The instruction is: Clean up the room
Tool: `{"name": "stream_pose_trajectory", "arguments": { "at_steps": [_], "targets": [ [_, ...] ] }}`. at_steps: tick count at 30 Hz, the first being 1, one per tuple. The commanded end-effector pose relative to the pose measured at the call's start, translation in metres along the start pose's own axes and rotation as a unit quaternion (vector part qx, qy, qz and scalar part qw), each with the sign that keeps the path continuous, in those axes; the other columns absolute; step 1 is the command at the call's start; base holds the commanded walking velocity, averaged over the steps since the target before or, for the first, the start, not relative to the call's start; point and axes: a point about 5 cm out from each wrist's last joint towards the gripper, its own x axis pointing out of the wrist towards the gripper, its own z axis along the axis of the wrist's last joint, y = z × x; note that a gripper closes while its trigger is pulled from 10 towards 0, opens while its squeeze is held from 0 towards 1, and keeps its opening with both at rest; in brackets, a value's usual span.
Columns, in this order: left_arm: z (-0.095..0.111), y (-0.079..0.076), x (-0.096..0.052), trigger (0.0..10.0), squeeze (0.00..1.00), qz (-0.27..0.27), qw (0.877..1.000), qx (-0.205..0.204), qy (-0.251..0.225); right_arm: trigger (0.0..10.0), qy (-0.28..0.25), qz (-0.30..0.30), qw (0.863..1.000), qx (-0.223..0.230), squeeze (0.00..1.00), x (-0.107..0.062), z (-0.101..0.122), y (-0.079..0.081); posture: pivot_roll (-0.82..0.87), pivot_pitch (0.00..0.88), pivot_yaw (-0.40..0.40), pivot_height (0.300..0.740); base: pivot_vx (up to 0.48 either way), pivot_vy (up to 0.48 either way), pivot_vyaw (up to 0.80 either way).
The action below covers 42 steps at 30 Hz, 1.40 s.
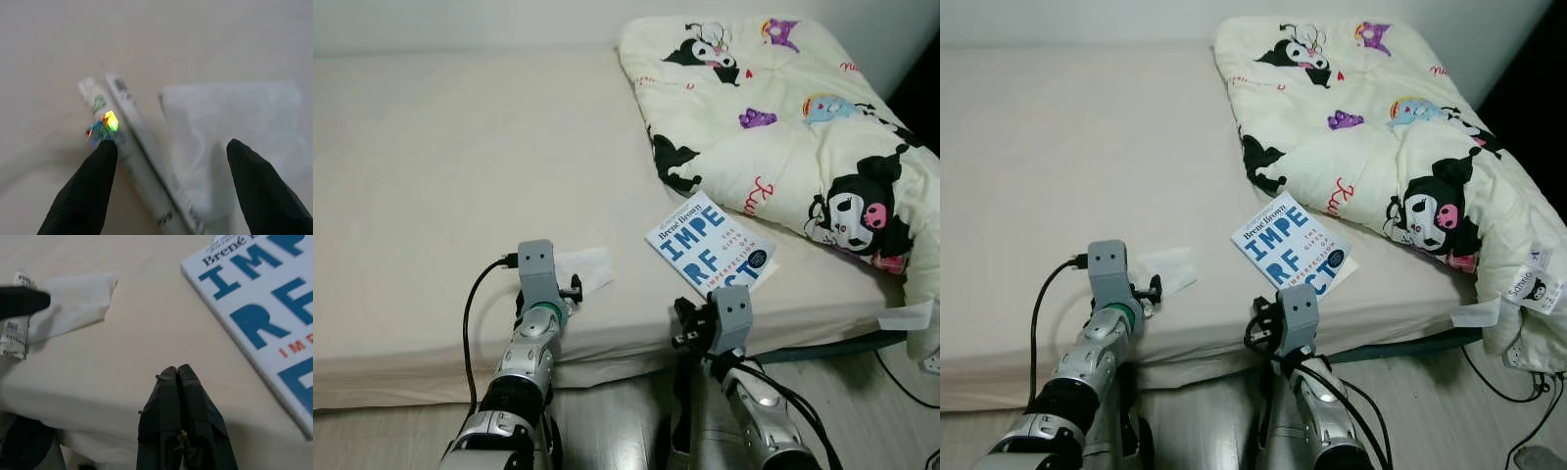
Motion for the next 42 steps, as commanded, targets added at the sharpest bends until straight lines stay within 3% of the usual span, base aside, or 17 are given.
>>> {"name": "stream_pose_trajectory", "arguments": {
  "at_steps": [1, 2, 4, 6, 7, 9, 10, 16, 18, 22, 23, 24, 25, 26, 27, 28, 42],
  "targets": [
    [-0.009, -0.001, -0.001, 10.0, 1.00, 0.002, 1.000, 0.001, 0.018, 10.0, 0.010, 0.004, 1.000, 0.007, 0.00, -0.003, -0.006, 0.003, -0.03, 0.133, 0.014, 0.581, 0.000, 0.000, 0.00],
    [-0.019, -0.009, -0.001, 10.0, 1.00, -0.028, 0.996, -0.052, 0.073, 10.0, 0.014, 0.008, 1.000, 0.008, 0.00, -0.006, -0.008, 0.007, -0.03, 0.156, 0.017, 0.581, 0.000, 0.000, 0.00],
    [-0.023, -0.012, -0.002, 10.0, 1.00, -0.041, 0.993, -0.071, 0.089, 10.0, 0.016, 0.009, 1.000, 0.009, 0.00, -0.007, -0.008, 0.008, -0.03, 0.156, 0.017, 0.581, 0.000, 0.000, 0.00],
    [-0.026, -0.016, -0.003, 10.0, 0.89, -0.055, 0.990, -0.080, 0.103, 10.0, 0.017, 0.010, 1.000, 0.009, 0.00, -0.007, -0.009, 0.008, -0.03, 0.163, 0.018, 0.581, 0.000, 0.000, 0.00],
    [-0.029, -0.020, -0.004, 10.0, 0.48, -0.063, 0.990, -0.068, 0.107, 10.0, 0.017, 0.010, 1.000, 0.009, 0.00, -0.008, -0.009, 0.009, -0.04, 0.172, 0.020, 0.581, 0.000, 0.000, 0.00],
    [-0.030, -0.022, -0.005, 10.0, 0.48, -0.068, 0.990, -0.057, 0.108, 10.0, 0.017, 0.010, 1.000, 0.009, 0.00, -0.008, -0.009, 0.009, -0.04, 0.172, 0.020, 0.581, 0.000, 0.000, 0.00],
    [-0.033, -0.025, -0.005, 10.0, 0.00, -0.070, 0.991, -0.040, 0.108, 10.0, 0.017, 0.010, 1.000, 0.010, 0.00, -0.009, -0.008, 0.010, -0.04, 0.189, 0.023, 0.581, 0.000, 0.000, 0.00],
    [-0.041, -0.034, -0.008, 10.0, 0.00, -0.079, 0.990, 0.015, 0.113, 10.0, 0.018, 0.010, 1.000, 0.010, 0.00, -0.012, -0.008, 0.012, -0.05, 0.211, 0.027, 0.581, 0.000, 0.000, 0.00],
    [-0.044, -0.041, -0.011, 10.0, 0.00, -0.096, 0.987, 0.092, 0.093, 10.0, 0.019, 0.009, 1.000, 0.011, 0.00, -0.013, -0.008, 0.013, -0.06, 0.227, 0.028, 0.581, 0.000, 0.000, 0.00],
    [-0.046, -0.043, -0.012, 10.0, 0.00, -0.102, 0.984, 0.117, 0.086, 10.0, 0.019, 0.009, 1.000, 0.011, 0.00, -0.014, -0.008, 0.013, -0.06, 0.227, 0.028, 0.581, 0.000, 0.000, 0.00],
    [-0.049, -0.045, -0.013, 8.2, 0.00, -0.107, 0.981, 0.141, 0.081, 10.0, 0.020, 0.009, 1.000, 0.012, 0.00, -0.015, -0.007, 0.014, -0.07, 0.236, 0.029, 0.581, 0.000, 0.000, 0.00],
    [-0.051, -0.047, -0.014, 4.4, 0.00, -0.108, 0.978, 0.162, 0.075, 10.0, 0.020, 0.009, 1.000, 0.012, 0.00, -0.015, -0.007, 0.015, -0.08, 0.241, 0.030, 0.581, 0.000, 0.000, 0.00],
    [-0.051, -0.047, -0.014, 4.4, 0.00, -0.108, 0.978, 0.162, 0.075, 10.0, 0.020, 0.009, 1.000, 0.012, 0.00, -0.015, -0.007, 0.015, -0.08, 0.241, 0.030, 0.581, 0.000, 0.000, 0.00],
    [-0.053, -0.047, -0.015, 2.2, 0.00, -0.109, 0.976, 0.174, 0.072, 10.0, 0.019, 0.009, 1.000, 0.012, 0.00, -0.015, -0.006, 0.015, -0.08, 0.241, 0.030, 0.581, 0.000, 0.000, 0.00],
    [-0.053, -0.047, -0.015, 2.2, 0.00, -0.109, 0.976, 0.174, 0.072, 10.0, 0.019, 0.009, 1.000, 0.012, 0.00, -0.015, -0.006, 0.015, -0.08, 0.241, 0.030, 0.581, 0.000, 0.000, 0.00],
    [-0.054, -0.048, -0.016, 0.0, 0.00, -0.110, 0.975, 0.182, 0.068, 10.0, 0.019, 0.008, 1.000, 0.012, 0.00, -0.015, -0.006, 0.015, -0.08, 0.241, 0.030, 0.581, 0.000, 0.000, 0.00],
    [-0.049, -0.037, -0.009, 0.0, 0.00, -0.073, 0.979, 0.176, 0.071, 10.0, 0.023, 0.005, 1.000, 0.012, 0.00, -0.015, -0.003, 0.014, -0.07, 0.226, 0.030, 0.581, 0.000, 0.000, 0.00]
  ]
}}
